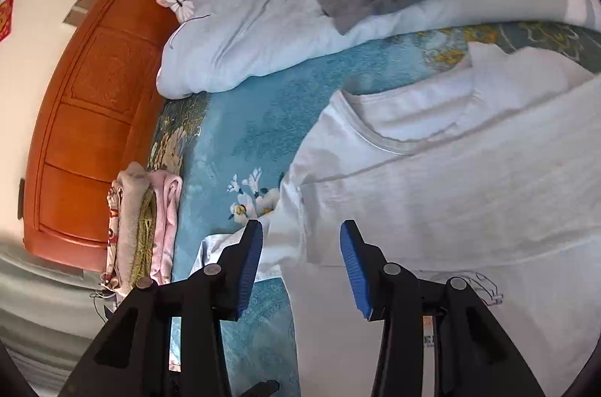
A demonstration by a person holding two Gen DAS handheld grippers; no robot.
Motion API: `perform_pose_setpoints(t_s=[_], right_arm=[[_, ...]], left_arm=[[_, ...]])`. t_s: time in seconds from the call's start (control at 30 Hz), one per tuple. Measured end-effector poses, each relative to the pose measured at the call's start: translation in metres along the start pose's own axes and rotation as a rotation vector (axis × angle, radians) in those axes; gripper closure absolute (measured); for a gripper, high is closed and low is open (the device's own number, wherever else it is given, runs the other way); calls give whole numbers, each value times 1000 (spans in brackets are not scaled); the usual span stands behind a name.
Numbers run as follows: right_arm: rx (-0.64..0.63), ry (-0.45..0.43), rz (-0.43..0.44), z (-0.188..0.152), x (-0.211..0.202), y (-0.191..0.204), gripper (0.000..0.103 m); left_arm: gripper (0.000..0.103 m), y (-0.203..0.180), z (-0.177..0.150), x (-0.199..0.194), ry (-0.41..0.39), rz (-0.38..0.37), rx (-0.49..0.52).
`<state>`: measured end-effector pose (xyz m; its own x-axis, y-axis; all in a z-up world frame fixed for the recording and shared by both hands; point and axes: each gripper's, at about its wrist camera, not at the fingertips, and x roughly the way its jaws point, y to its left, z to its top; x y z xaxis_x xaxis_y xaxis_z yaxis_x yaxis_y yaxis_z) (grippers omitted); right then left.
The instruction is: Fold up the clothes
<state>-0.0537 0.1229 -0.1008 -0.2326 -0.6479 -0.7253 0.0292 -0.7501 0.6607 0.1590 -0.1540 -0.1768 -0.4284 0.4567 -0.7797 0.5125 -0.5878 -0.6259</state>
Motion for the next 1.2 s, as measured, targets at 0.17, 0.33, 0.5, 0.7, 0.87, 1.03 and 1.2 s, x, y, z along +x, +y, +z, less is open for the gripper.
perform_pose_setpoints(t_s=[0.17,0.33,0.5,0.7,0.87,1.03,1.2], right_arm=[[54,32,-68,-36,-20,-44,59],[118,49,-101,-62,-36,-76,59],[180,63,-84,-71,-35,-87,59],[174,88,-69,-74,-30,-78,59],[173,100,-62,-75,-28,-75,59],[209,111,-58,-76,-26,-83,59],[214,111,-54,-76,-27,-88,59]], left_arm=[[35,-11,62,-52,-236,218,168],[35,-5,125,-48,-152,615,375],[35,12,143,-12,26,793,501],[35,24,142,20,154,887,641],[77,31,141,16,158,858,744],[100,42,140,1,128,947,823],[100,49,164,-50,122,781,673]])
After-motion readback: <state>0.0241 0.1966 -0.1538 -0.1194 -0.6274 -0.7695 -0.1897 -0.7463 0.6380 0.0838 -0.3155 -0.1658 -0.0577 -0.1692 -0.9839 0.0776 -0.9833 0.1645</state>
